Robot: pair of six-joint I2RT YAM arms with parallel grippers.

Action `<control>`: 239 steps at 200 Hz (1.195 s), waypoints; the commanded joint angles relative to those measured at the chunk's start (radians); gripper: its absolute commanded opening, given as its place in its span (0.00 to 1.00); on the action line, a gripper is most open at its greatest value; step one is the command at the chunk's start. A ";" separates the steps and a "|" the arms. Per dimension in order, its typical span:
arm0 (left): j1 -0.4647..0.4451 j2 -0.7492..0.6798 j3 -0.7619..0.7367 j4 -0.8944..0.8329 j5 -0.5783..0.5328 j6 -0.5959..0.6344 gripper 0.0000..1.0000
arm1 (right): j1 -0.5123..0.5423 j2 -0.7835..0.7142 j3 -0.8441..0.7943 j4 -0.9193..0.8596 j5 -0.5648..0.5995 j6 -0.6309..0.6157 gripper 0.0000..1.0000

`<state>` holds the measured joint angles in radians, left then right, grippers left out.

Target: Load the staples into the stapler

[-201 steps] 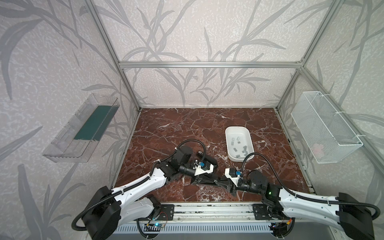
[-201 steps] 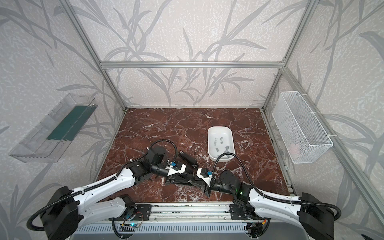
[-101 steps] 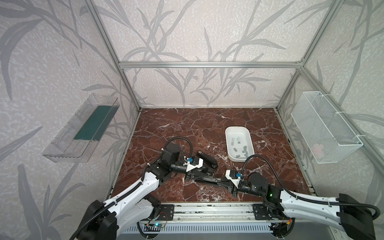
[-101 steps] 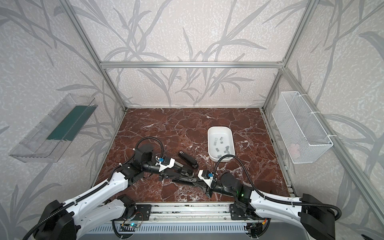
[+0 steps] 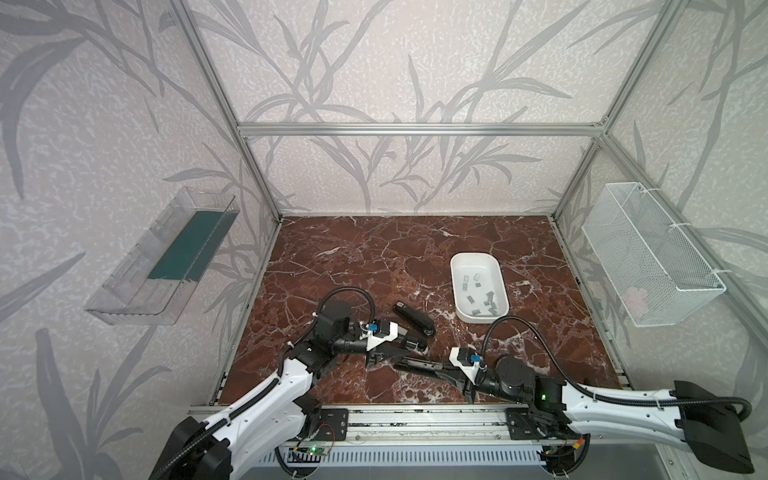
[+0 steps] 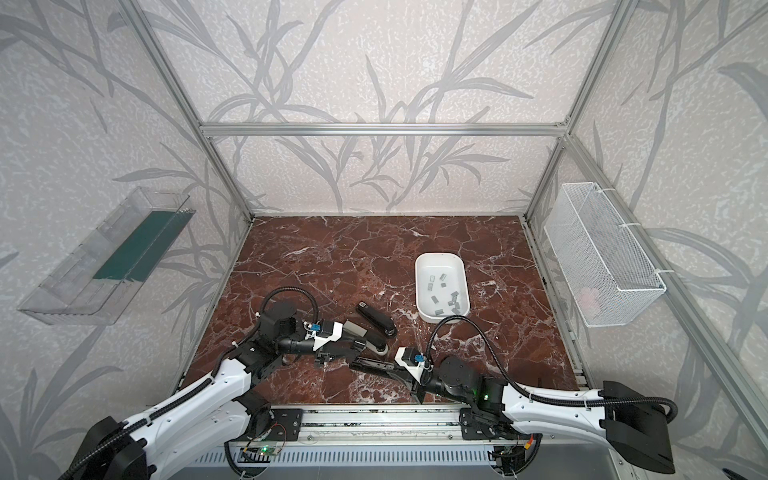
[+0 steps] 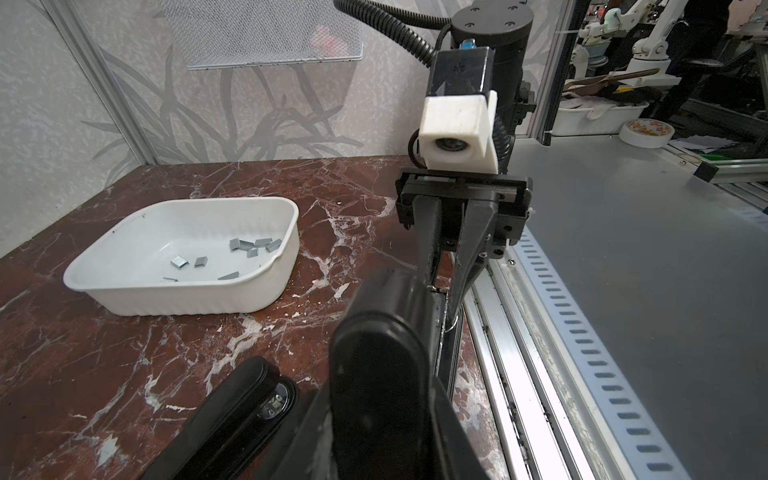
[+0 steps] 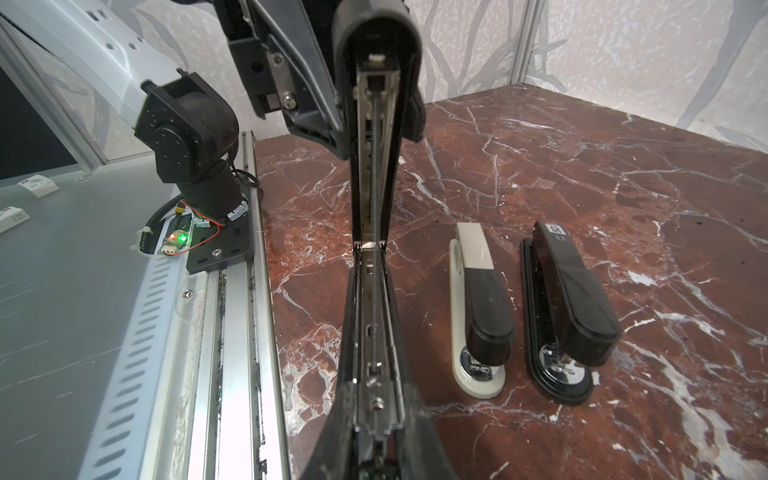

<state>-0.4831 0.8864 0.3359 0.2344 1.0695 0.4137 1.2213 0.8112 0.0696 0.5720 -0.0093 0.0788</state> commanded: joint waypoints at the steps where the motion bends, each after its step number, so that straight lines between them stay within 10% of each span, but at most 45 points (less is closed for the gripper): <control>1: 0.118 0.024 0.036 0.173 -0.187 0.006 0.00 | 0.045 0.017 -0.005 0.023 -0.062 0.000 0.00; 86: 0.245 0.090 -0.007 0.343 -0.261 -0.082 0.00 | 0.047 -0.030 -0.008 -0.036 -0.012 0.007 0.00; 162: 0.245 0.049 -0.017 0.411 -0.475 -0.222 0.29 | 0.134 0.016 0.007 0.005 0.059 0.007 0.00; 239: 0.227 0.005 -0.009 0.329 -0.585 -0.248 0.33 | 0.175 0.190 0.089 0.025 0.271 0.076 0.00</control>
<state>-0.2424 0.9169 0.2951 0.5758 0.5430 0.1635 1.3941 0.9680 0.0902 0.5797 0.1406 0.1089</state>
